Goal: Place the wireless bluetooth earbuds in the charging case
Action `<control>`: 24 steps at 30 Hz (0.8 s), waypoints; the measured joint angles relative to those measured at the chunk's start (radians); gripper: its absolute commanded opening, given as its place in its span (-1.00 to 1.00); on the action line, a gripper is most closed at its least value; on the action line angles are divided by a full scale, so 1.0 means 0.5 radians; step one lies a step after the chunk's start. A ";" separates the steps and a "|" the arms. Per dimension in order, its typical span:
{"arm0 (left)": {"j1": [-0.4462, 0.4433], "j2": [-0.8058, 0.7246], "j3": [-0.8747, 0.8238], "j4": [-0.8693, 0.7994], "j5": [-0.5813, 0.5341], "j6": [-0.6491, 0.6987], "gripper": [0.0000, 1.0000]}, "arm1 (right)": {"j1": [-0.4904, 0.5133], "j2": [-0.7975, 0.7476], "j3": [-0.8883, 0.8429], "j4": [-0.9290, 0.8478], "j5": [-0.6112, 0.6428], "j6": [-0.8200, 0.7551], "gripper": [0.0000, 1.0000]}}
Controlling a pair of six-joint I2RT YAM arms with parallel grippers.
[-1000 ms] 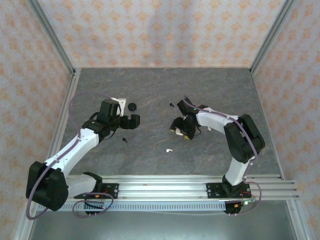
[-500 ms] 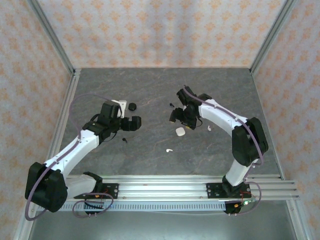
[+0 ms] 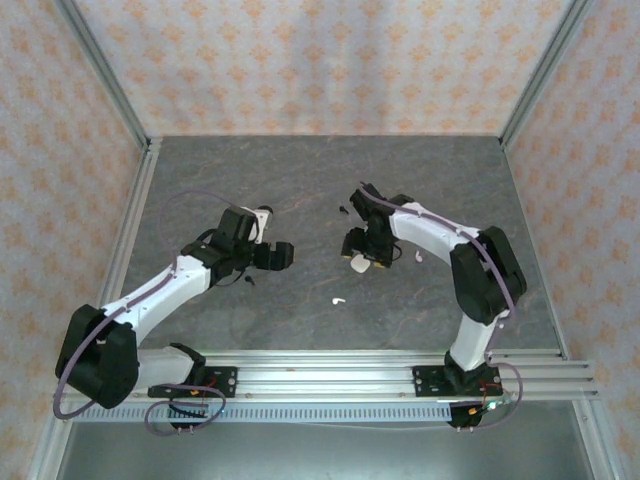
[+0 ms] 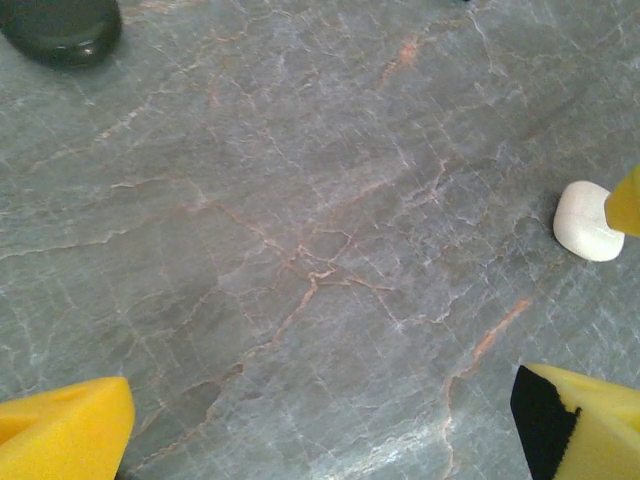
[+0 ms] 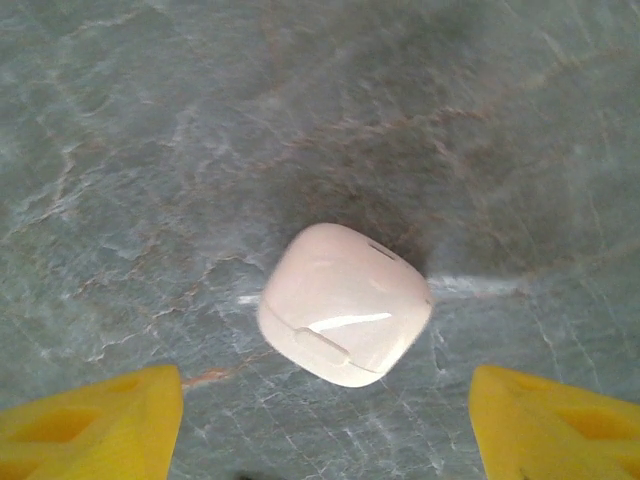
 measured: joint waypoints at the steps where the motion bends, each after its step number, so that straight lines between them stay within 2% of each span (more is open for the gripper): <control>1: -0.019 0.006 0.000 0.001 0.001 -0.001 0.94 | 0.000 0.020 0.061 -0.043 0.018 -0.084 0.45; 5: -0.089 0.043 0.000 0.001 -0.001 -0.007 0.94 | -0.007 0.114 0.369 -0.262 0.151 -0.366 0.39; 8: -0.131 0.072 0.000 0.002 -0.004 -0.014 0.94 | -0.035 0.192 0.520 -0.355 0.208 -0.504 0.14; 14: -0.169 0.098 0.014 0.001 -0.018 -0.015 0.93 | -0.169 0.340 0.524 -0.393 0.175 -0.665 -0.21; 18: -0.182 0.098 0.054 -0.004 -0.042 -0.014 0.92 | -0.221 0.381 0.478 -0.391 0.165 -0.723 -0.29; 24: -0.182 0.098 0.090 -0.015 -0.072 -0.012 0.79 | -0.223 0.381 0.300 -0.358 0.092 -0.745 -0.32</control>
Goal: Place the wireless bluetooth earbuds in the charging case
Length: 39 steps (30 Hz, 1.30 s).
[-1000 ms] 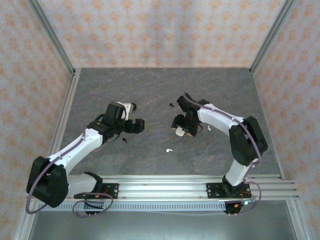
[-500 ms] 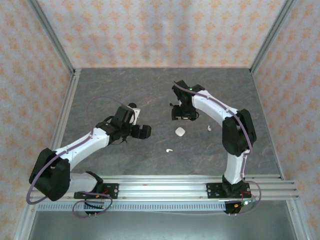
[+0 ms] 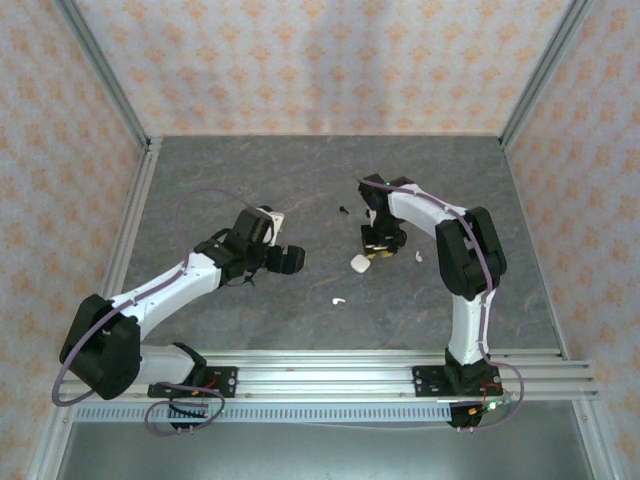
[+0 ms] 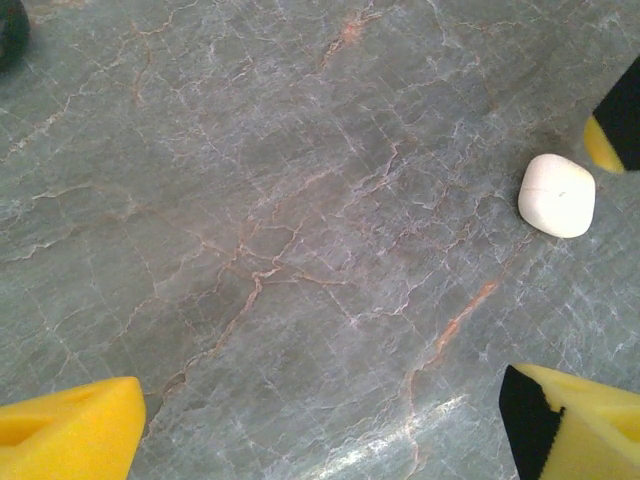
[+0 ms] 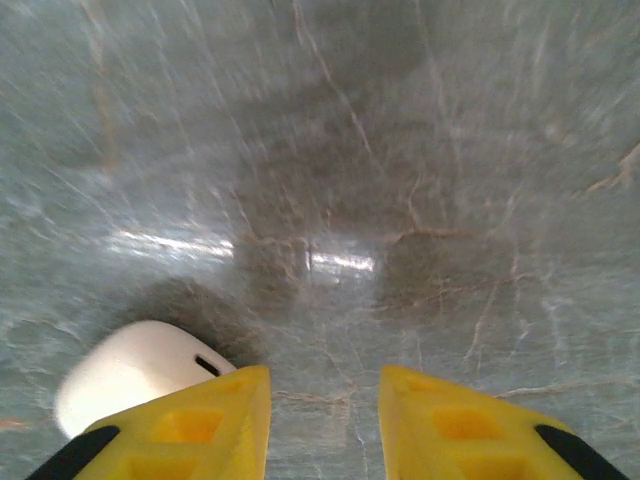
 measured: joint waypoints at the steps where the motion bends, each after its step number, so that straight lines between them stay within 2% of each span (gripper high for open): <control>1: 0.000 0.000 0.006 -0.005 0.000 0.002 0.78 | -0.001 0.000 -0.030 0.005 -0.018 0.001 -0.33; 17: 0.000 0.016 0.096 -0.072 -0.022 0.005 0.74 | -0.014 -0.118 -0.282 0.240 -0.169 0.129 -0.40; 27: 0.000 0.010 0.096 -0.091 -0.062 0.005 0.73 | 0.156 -0.120 -0.292 0.297 -0.308 0.230 -0.42; 39: 0.000 -0.050 0.095 -0.091 -0.083 0.005 0.70 | 0.221 -0.139 -0.289 0.350 -0.531 0.387 -0.42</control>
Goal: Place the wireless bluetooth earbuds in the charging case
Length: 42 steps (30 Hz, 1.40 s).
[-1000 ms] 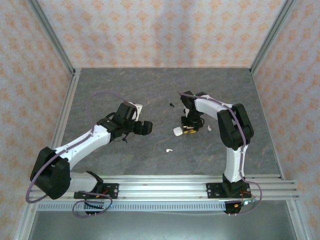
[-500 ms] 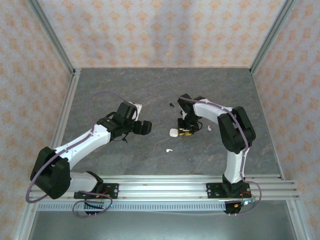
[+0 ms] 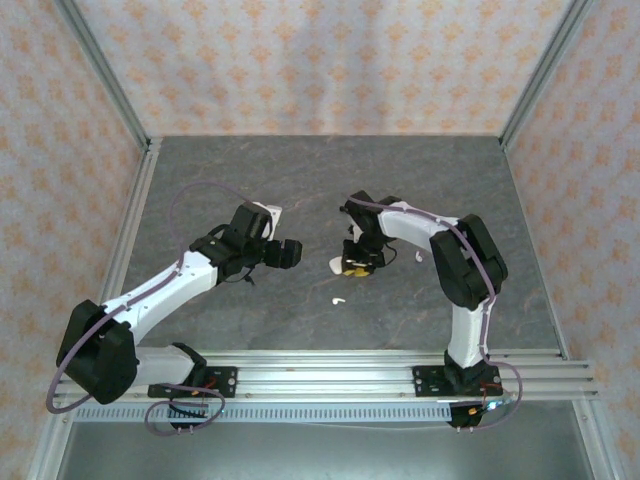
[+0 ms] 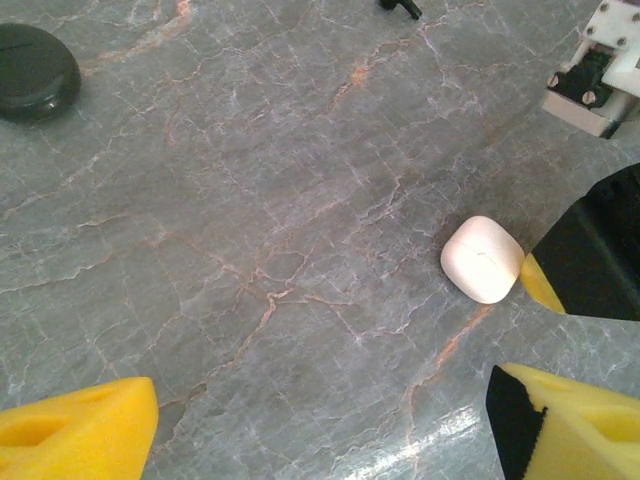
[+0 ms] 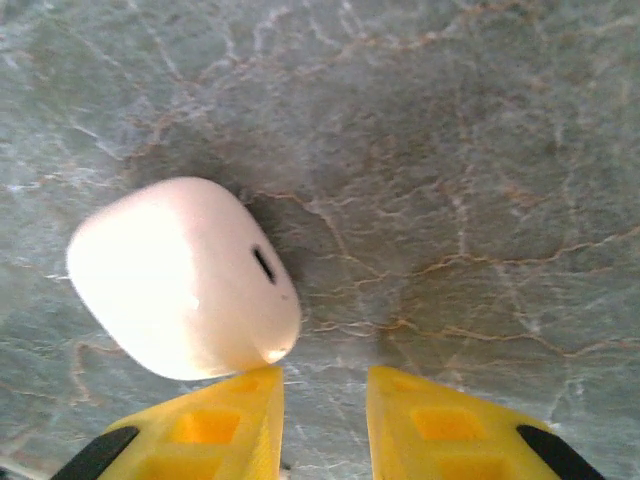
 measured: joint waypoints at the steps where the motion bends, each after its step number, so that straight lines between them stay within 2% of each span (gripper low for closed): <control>1: -0.001 0.010 0.000 0.000 0.014 -0.001 0.69 | 0.000 -0.016 0.000 0.007 -0.011 0.011 -0.41; 5: -0.027 0.072 0.000 0.000 0.034 -0.002 0.66 | 0.000 -0.102 0.037 0.014 -0.042 0.035 -0.35; 9: -0.040 0.105 0.000 -0.003 0.033 -0.002 0.66 | 0.000 -0.099 0.241 -0.060 -0.049 -0.111 -0.07; 14: -0.040 0.105 0.000 -0.026 0.031 -0.002 0.66 | 0.007 0.007 0.611 -0.291 -0.017 -0.658 0.27; 20: -0.040 0.102 0.000 -0.049 0.029 -0.008 0.67 | 0.059 0.083 0.795 -0.536 0.180 -1.409 0.44; 24: -0.039 0.099 0.000 -0.069 0.032 -0.029 0.69 | 0.140 0.082 0.744 -0.526 0.378 -1.852 0.49; 30: 0.073 0.060 0.000 -0.095 0.118 -0.163 0.69 | 0.285 0.099 0.689 -0.484 0.602 -2.277 0.48; 38: 0.351 -0.021 -0.035 -0.105 0.225 -0.424 0.70 | 0.354 0.240 0.690 -0.460 0.669 -2.552 0.48; 42: 0.386 -0.045 -0.059 -0.115 0.243 -0.481 0.71 | 0.379 0.300 0.690 -0.443 0.739 -2.618 0.48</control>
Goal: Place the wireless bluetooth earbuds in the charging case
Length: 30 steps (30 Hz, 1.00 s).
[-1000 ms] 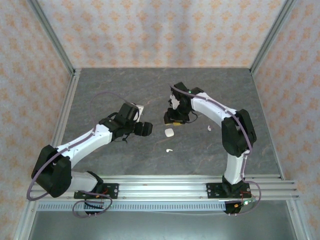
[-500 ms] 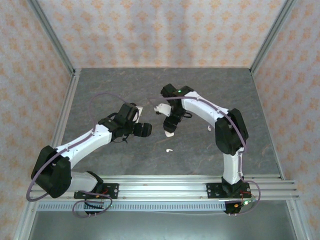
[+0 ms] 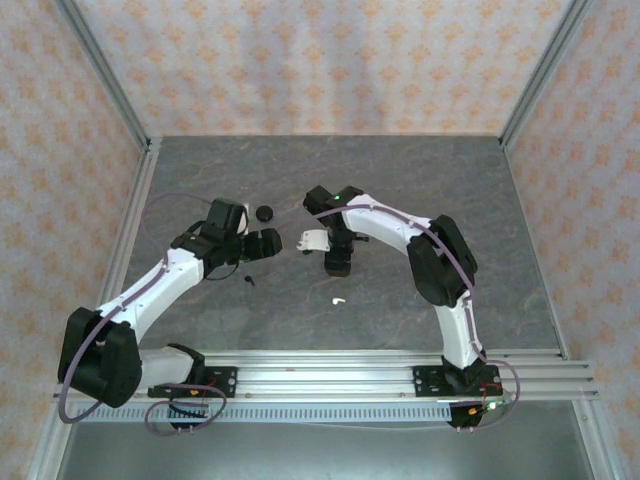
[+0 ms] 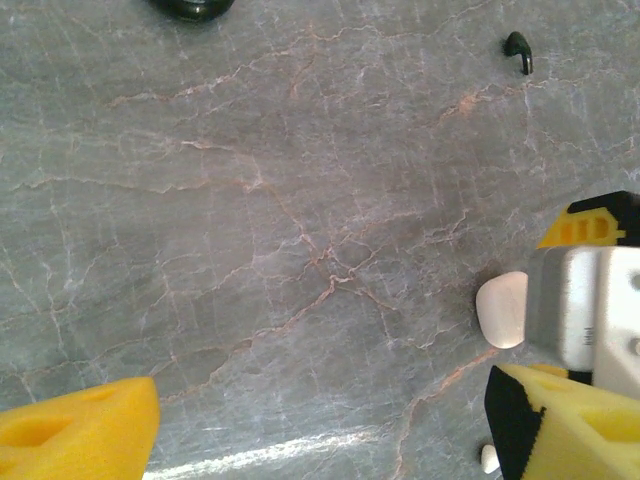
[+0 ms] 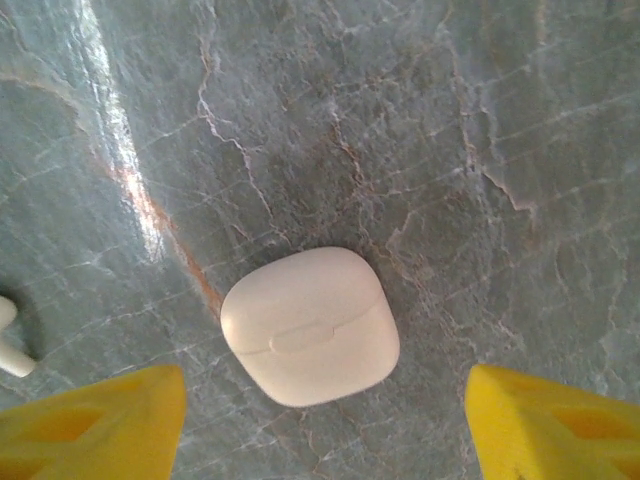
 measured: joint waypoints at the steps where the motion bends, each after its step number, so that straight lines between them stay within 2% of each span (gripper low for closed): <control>1: 0.000 0.000 -0.001 -0.002 0.000 -0.007 0.72 | 0.003 0.009 0.000 0.004 0.006 -0.009 0.48; 19: 0.000 0.013 -0.002 -0.029 -0.002 -0.028 0.74 | 0.010 0.124 -0.022 0.211 0.133 -0.111 0.48; 30: 0.000 0.013 -0.001 -0.085 -0.024 -0.025 0.74 | 0.011 0.143 -0.021 0.198 0.108 -0.005 0.22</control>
